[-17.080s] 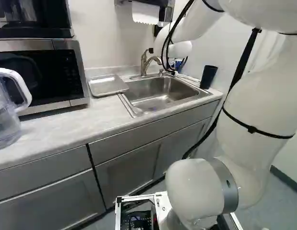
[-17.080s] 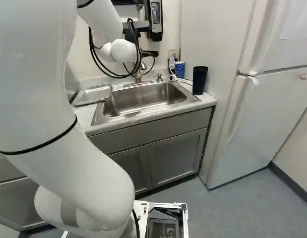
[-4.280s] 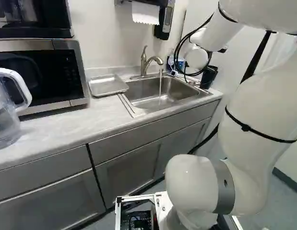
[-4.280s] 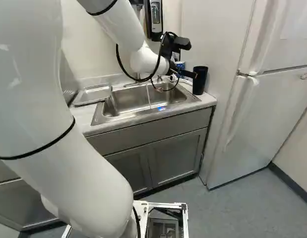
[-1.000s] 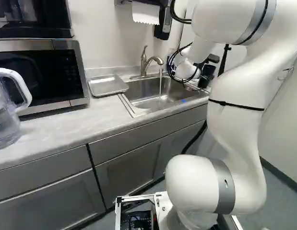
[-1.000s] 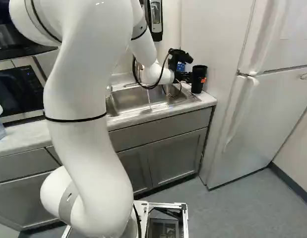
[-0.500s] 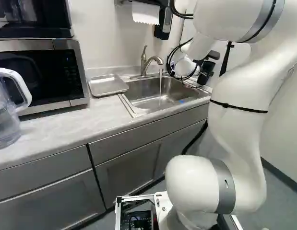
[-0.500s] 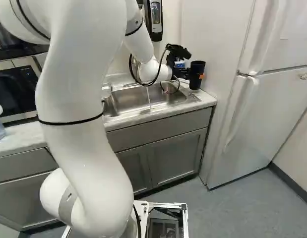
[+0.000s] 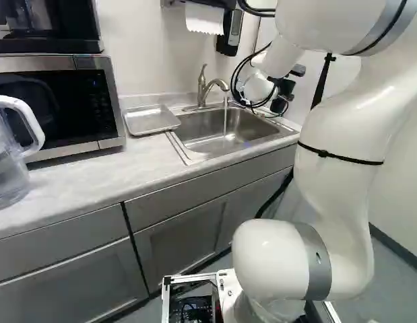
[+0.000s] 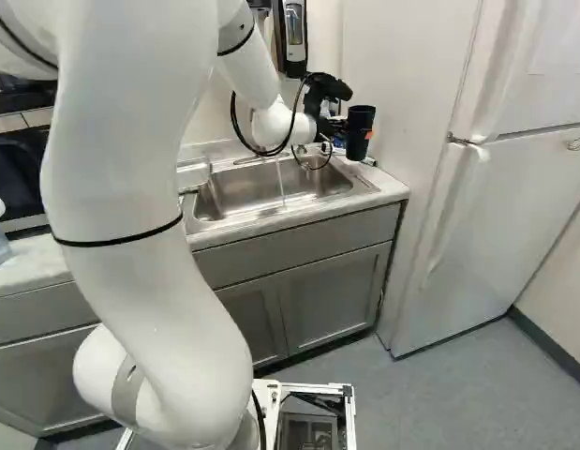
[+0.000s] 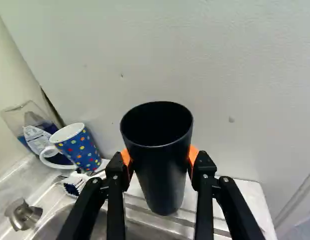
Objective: Rinse the cup and place it in the tray
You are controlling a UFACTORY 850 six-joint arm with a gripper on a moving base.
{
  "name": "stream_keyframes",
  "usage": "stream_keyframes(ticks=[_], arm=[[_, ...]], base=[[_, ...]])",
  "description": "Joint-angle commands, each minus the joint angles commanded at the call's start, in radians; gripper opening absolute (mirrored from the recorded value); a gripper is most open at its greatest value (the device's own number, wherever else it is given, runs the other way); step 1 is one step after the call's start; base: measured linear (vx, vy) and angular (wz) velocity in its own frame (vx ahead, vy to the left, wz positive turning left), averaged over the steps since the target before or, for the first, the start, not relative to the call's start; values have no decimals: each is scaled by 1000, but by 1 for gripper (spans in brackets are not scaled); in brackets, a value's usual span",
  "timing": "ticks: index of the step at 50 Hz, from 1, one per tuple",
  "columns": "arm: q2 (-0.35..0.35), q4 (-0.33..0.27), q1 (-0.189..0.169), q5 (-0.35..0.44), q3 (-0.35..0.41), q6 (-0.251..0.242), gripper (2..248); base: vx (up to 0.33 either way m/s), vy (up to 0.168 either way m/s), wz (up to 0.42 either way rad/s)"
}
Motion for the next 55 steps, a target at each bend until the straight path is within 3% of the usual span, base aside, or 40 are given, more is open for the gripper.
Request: stream_keyframes(ticks=[26,55], arm=[[64,-99,43,-33,10,0,124],[88,-185,58,-76,4,0,124]], base=[[0,0,0],[0,0,0]])
